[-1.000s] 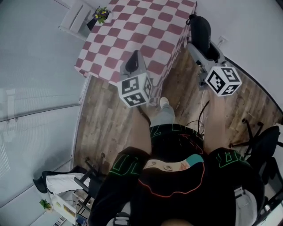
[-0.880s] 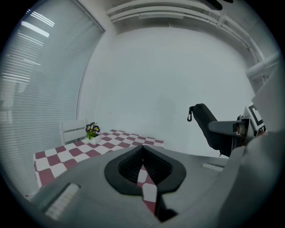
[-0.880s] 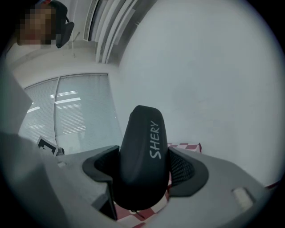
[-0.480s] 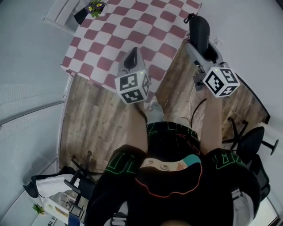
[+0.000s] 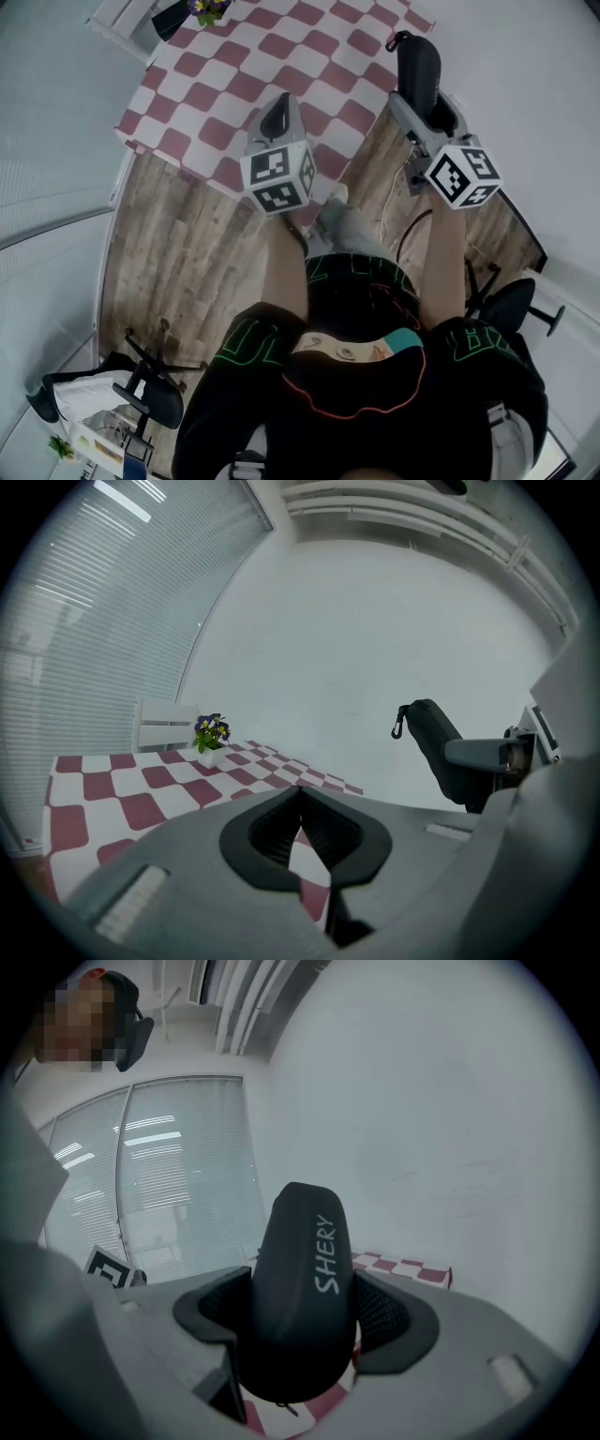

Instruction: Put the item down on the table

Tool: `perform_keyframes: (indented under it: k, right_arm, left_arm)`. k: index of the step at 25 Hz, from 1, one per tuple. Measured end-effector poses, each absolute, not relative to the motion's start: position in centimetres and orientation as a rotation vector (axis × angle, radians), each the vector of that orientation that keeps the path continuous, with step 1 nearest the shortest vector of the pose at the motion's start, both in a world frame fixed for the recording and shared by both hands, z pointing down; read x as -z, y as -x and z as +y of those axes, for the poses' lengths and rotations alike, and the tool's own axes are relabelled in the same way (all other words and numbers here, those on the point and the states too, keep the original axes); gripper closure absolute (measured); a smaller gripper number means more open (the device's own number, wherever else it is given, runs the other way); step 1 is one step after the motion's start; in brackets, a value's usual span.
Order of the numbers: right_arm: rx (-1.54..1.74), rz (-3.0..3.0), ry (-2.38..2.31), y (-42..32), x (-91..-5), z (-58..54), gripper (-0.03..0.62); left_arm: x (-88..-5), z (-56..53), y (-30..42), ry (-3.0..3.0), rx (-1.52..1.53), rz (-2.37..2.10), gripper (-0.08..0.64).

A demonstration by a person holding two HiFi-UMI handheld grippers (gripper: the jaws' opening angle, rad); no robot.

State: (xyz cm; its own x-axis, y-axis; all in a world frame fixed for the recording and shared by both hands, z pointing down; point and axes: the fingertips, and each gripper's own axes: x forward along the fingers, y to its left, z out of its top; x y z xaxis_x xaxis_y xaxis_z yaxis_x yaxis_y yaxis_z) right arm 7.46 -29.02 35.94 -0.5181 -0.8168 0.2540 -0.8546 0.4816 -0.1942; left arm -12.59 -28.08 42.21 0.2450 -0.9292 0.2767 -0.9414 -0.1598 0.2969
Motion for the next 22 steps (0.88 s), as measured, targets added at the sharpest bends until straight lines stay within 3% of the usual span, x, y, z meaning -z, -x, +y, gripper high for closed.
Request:
perform_keyframes:
  k: [22]
  right_arm:
    - [-0.579,-2.546,-1.177,-3.0,-43.0,-41.8,0.252]
  left_arm:
    - [-48.7,-36.0,14.3,-1.894,-0.092,-1.763,0.551]
